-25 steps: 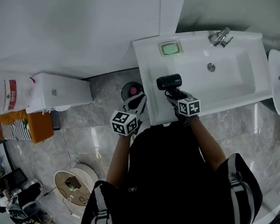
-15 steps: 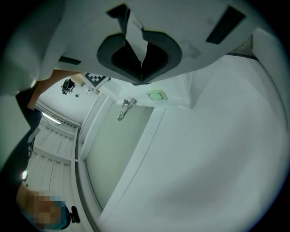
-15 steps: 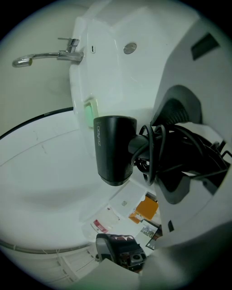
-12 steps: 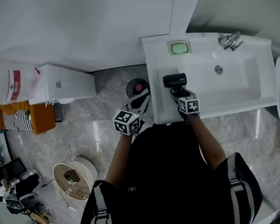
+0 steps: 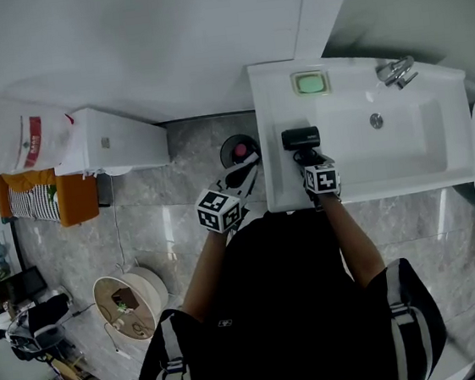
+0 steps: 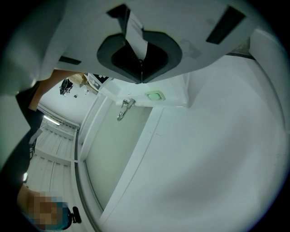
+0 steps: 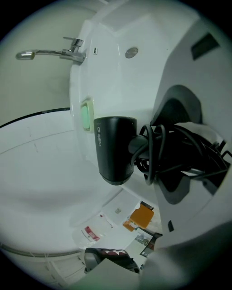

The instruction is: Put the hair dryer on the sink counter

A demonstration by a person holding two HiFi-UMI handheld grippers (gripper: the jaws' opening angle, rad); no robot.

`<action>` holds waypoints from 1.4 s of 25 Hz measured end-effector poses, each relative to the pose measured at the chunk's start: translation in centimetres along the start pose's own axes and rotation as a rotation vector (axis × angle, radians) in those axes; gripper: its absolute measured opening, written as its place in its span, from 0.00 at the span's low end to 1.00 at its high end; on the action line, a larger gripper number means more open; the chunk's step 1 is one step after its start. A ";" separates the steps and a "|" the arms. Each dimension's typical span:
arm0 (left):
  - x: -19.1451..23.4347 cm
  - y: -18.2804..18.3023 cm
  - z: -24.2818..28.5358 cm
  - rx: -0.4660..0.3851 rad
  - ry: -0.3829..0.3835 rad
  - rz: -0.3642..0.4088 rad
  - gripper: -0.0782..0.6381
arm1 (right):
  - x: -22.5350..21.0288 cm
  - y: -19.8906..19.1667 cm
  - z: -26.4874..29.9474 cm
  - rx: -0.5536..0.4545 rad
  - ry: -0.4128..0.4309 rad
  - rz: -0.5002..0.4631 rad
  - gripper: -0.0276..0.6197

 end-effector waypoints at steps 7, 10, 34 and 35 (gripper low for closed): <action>-0.2 -0.1 -0.4 -0.008 0.000 0.003 0.14 | 0.1 0.1 -0.2 0.003 -0.016 -0.009 0.55; -0.3 -0.2 -0.3 -0.010 -0.006 0.000 0.14 | 0.0 -0.2 0.3 -0.005 -0.015 -0.009 0.55; -2.5 0.5 0.3 -0.067 -0.096 0.013 0.14 | 0.2 -0.4 -4.0 -0.088 0.025 -0.070 0.58; -2.7 0.4 0.5 -0.069 -0.104 0.011 0.14 | 0.2 -0.3 -4.7 -0.104 0.024 -0.072 0.58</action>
Point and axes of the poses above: the fingertips, and each gripper's own axes: z forward along the fingers, x to its left, y out of its top, the point moved 3 cm from there along -z, backward along the fingers, and after that the axes turned 3 degrees about -x, right-handed, at the moved point
